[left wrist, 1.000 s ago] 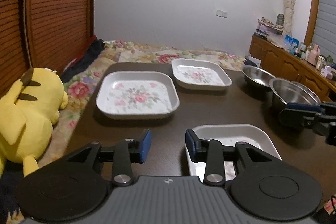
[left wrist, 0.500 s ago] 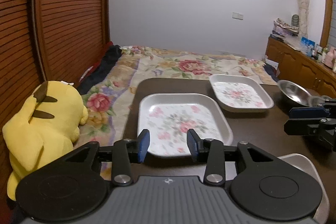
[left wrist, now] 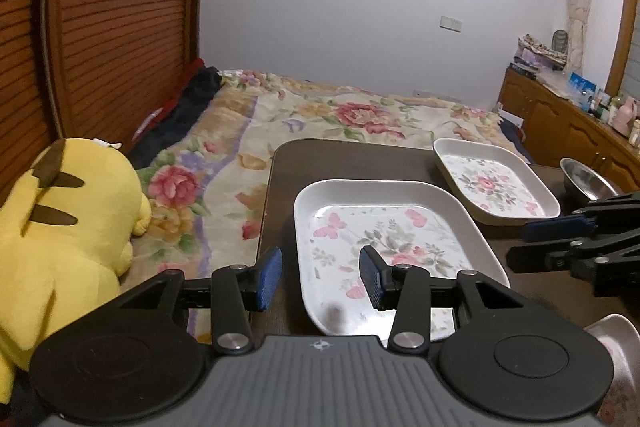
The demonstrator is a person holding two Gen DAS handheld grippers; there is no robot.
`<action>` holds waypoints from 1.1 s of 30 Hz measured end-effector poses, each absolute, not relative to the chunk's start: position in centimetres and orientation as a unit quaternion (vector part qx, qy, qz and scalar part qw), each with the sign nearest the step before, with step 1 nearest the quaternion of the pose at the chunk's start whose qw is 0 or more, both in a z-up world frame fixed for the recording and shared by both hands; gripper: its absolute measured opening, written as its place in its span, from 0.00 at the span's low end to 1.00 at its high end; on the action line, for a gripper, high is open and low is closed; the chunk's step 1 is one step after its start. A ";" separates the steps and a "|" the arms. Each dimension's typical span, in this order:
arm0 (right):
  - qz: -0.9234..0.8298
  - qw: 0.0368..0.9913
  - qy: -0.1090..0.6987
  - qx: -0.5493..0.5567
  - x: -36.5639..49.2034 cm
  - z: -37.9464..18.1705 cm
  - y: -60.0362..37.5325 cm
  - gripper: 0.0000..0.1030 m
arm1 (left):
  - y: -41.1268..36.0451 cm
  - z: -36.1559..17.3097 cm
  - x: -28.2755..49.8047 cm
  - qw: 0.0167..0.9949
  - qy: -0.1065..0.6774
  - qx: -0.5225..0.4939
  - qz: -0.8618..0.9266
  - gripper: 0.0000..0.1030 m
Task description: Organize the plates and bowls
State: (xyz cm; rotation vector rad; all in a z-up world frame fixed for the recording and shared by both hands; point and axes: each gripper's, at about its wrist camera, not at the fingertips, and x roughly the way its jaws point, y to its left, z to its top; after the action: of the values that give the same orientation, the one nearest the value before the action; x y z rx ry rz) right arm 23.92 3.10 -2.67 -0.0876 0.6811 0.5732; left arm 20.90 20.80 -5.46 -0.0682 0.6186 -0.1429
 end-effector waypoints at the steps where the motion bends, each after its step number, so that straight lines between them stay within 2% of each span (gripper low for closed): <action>1: 0.276 0.900 0.334 -0.042 24.3 -2.8 3.2 0.39 | 20.9 -5.6 21.2 0.949 0.305 -0.035 -0.074 0.45; 15: 0.262 0.887 0.377 -0.039 27.2 -4.6 4.6 0.39 | 21.7 -6.7 22.3 0.944 0.314 -0.038 -0.095 0.43; 21: 0.261 0.886 0.382 -0.037 27.7 -5.0 4.9 0.38 | 21.7 -6.9 22.4 0.943 0.317 -0.041 -0.094 0.32; 24: 0.260 0.885 0.384 -0.036 27.8 -5.1 4.9 0.36 | 21.8 -7.1 22.4 0.942 0.319 -0.043 -0.094 0.29; 26: 0.260 0.885 0.386 -0.035 27.9 -5.2 5.0 0.29 | 21.8 -7.2 22.4 0.942 0.320 -0.044 -0.093 0.28; 33: 0.253 0.885 0.390 -0.035 28.2 -5.6 5.0 0.27 | 21.8 -7.3 22.4 0.941 0.321 -0.045 -0.091 0.27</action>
State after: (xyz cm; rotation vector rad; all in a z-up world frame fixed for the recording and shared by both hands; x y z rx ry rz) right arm 28.19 5.05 -5.61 -0.0718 0.8117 0.5257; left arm 22.39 21.84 -7.35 -0.0917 0.6554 -0.1866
